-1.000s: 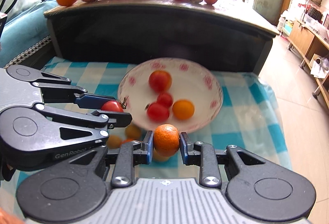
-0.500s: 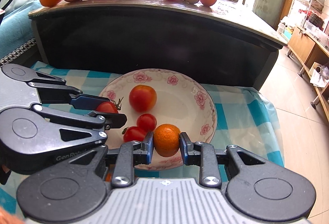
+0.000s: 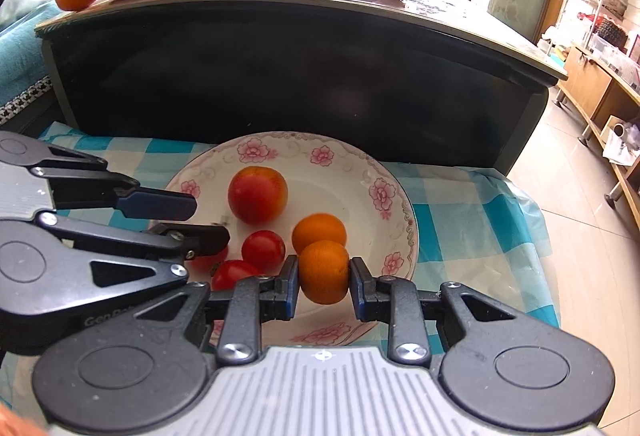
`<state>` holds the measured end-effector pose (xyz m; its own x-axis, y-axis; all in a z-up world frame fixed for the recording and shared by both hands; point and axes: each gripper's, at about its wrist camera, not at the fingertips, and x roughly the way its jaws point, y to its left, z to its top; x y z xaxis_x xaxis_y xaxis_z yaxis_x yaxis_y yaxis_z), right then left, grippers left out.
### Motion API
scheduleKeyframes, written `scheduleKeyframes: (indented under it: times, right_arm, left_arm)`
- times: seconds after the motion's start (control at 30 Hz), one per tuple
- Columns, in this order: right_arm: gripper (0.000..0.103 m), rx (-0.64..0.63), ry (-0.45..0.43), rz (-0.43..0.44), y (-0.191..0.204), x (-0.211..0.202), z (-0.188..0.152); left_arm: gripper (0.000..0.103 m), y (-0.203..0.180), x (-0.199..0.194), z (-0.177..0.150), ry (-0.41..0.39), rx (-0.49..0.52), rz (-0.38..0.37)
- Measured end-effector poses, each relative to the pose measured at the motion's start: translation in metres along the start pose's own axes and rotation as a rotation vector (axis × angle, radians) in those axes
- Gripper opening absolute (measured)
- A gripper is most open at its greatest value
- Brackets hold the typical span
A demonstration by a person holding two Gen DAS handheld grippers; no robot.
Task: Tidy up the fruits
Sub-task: 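Carry the cherry tomato and the orange over the white bowl, then open both grippers to drop the tomato and orange into the bowl, then move both grippers back to the small brown fruits on the cloth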
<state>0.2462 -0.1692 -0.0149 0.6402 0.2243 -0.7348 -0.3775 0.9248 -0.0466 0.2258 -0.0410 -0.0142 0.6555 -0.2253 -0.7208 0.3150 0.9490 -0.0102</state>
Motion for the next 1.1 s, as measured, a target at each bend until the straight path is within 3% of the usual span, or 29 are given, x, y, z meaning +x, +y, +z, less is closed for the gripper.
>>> scheduleKeyframes:
  times: [0.6,1.1]
  right_arm:
    - [0.031,0.035,-0.036,-0.010,-0.004,-0.029,-0.001]
    - [0.031,0.035,0.022,0.042,0.017,-0.060,-0.045]
  left_arm:
    - [0.044,0.000,-0.024,-0.002,-0.027,-0.008,-0.009]
    - [0.045,0.000,-0.057,-0.035,0.007,0.016,-0.038]
